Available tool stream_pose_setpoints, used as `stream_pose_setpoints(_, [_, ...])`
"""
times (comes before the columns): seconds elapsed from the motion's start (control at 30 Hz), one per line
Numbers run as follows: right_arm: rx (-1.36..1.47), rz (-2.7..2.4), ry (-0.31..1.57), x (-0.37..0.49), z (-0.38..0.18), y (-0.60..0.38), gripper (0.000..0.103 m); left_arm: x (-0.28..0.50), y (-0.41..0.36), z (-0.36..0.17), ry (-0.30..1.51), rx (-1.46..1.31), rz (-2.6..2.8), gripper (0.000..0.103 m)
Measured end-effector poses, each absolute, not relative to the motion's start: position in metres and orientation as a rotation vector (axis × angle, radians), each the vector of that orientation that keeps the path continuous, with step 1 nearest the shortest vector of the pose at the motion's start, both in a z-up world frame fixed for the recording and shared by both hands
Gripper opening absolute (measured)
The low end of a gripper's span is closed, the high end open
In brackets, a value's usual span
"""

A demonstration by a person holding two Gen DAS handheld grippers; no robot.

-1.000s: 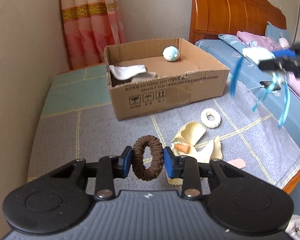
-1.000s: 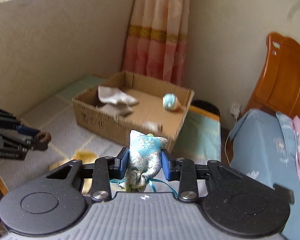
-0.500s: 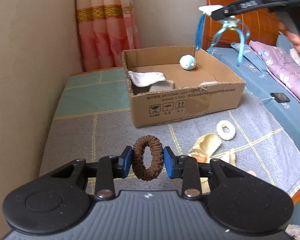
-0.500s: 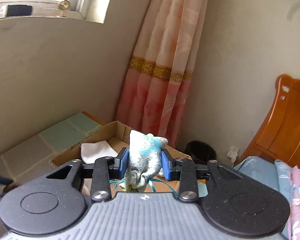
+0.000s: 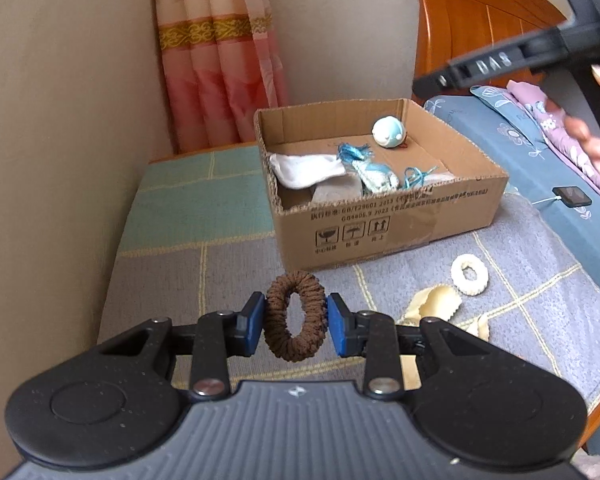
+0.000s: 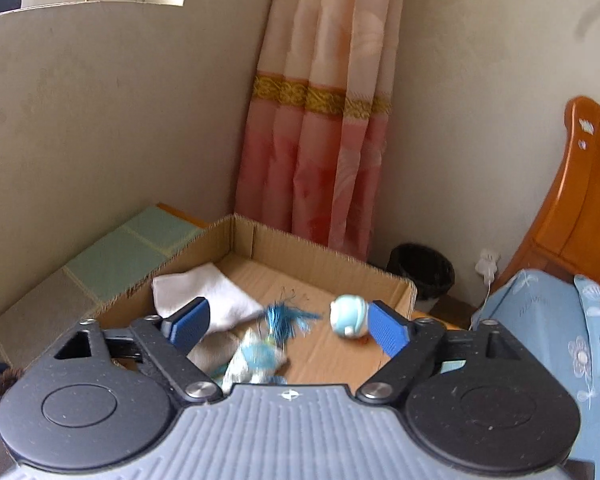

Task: Organize soft objects
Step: 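Carry floral sachet and hair tie into the box and open both tools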

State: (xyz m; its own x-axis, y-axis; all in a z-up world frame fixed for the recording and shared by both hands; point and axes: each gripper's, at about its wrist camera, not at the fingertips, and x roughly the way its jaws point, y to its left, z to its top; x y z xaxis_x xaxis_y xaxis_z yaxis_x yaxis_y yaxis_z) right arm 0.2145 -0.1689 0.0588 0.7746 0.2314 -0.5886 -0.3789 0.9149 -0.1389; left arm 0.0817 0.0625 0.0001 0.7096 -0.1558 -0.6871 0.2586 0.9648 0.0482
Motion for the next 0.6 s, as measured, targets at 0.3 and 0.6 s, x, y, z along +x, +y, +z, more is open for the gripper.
stream_pose_setpoints(0.3, [-0.191, 0.281, 0.673, 0.172, 0.043, -0.183, 0.103, 0.112, 0.040, 0.029, 0.697, 0.227, -0.282, 0.033])
stream_pose_setpoints(0.6, [-0.119, 0.200, 0.675, 0.127, 0.023, -0.196, 0.103, 0.199, -0.004, 0.054, 0.692, 0.324, -0.333, 0.033])
